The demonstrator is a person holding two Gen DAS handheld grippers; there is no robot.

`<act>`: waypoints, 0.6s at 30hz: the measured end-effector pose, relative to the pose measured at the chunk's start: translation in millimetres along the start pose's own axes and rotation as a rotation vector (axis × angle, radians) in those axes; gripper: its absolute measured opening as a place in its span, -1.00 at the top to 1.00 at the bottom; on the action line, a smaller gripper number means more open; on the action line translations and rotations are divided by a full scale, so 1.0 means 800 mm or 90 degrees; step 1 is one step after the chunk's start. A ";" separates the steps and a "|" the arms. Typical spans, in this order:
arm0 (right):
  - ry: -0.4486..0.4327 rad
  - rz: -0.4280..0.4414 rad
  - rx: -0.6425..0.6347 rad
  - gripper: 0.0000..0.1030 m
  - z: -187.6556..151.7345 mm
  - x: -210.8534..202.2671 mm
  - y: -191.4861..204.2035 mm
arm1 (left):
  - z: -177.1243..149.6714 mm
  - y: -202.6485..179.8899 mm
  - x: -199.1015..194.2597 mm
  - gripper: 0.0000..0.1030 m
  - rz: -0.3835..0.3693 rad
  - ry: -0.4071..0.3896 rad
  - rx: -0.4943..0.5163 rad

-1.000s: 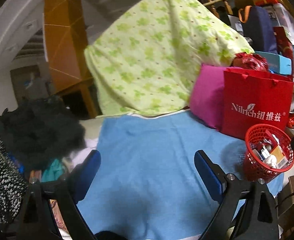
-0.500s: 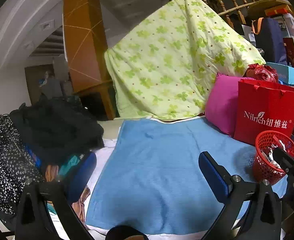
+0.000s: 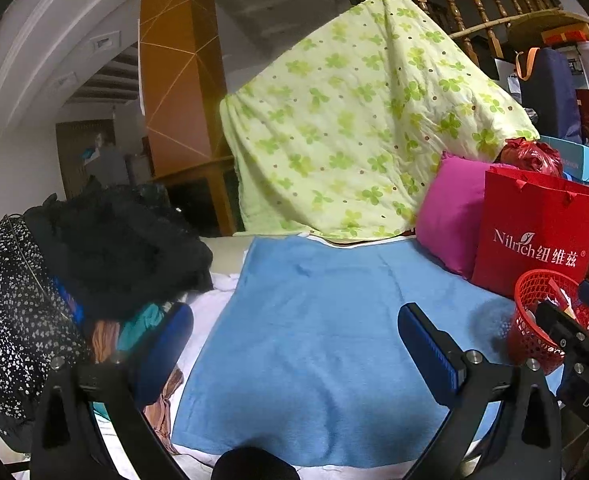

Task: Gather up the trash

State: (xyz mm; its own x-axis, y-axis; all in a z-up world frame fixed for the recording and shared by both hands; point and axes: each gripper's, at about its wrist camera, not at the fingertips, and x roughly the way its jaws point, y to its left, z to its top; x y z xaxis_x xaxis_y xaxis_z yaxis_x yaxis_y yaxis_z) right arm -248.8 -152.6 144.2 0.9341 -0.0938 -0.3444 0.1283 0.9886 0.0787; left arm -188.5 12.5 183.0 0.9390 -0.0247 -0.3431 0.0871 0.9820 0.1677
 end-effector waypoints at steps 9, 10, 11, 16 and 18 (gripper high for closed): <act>0.000 0.000 -0.001 -0.47 0.000 0.001 0.001 | -0.001 0.003 0.000 -0.98 0.004 0.002 -0.005; 0.001 0.001 -0.002 -0.47 0.000 0.000 0.002 | -0.001 0.003 0.000 -0.98 0.005 0.002 -0.005; 0.001 0.002 -0.002 -0.47 0.000 0.000 0.002 | -0.002 0.003 -0.001 -0.98 0.004 0.002 -0.006; 0.005 0.004 -0.003 -0.47 0.001 0.004 0.004 | -0.003 0.006 0.001 -0.98 0.007 0.003 -0.007; 0.005 0.004 -0.003 -0.47 0.001 0.004 0.004 | -0.003 0.006 0.001 -0.98 0.007 0.004 -0.006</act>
State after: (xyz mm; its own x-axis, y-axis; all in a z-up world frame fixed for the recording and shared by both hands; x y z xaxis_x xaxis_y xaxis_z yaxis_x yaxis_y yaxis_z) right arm -245.1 -150.1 144.0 0.9321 -0.0867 -0.3517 0.1212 0.9896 0.0771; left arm -187.9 17.6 181.4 0.9377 -0.0122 -0.3471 0.0731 0.9839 0.1630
